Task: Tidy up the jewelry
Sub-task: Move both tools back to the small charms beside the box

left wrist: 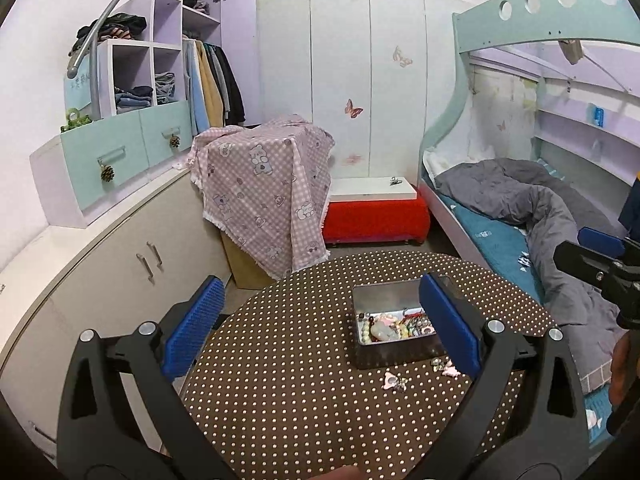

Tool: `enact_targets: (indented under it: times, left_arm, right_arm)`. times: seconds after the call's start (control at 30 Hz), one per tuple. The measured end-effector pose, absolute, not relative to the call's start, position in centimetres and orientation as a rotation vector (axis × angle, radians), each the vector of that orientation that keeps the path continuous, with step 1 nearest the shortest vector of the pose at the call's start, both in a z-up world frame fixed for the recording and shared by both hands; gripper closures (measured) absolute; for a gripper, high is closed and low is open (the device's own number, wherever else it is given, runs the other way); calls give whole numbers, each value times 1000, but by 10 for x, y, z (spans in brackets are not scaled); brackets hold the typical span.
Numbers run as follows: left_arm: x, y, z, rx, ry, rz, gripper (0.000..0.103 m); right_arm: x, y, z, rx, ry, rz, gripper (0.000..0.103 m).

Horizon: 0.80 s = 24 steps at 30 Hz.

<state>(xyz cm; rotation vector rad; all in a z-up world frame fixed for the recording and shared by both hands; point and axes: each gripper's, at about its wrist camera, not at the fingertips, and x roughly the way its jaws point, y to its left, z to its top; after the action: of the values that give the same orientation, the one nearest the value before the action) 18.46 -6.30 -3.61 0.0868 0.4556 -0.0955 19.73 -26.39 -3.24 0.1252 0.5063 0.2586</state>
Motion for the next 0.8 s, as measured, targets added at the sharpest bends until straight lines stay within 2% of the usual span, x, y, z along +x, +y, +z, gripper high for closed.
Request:
enact_targets:
  times: [0.37,0.8]
  left_arm:
    - [173,-56,-76,89,537,-83,7]
    - [200,-82,-154,124,723,-189,7]
  right_arm:
    - [181,-264,-59,109,564,235,8]
    - [192,-280,-132,112,760,192,8]
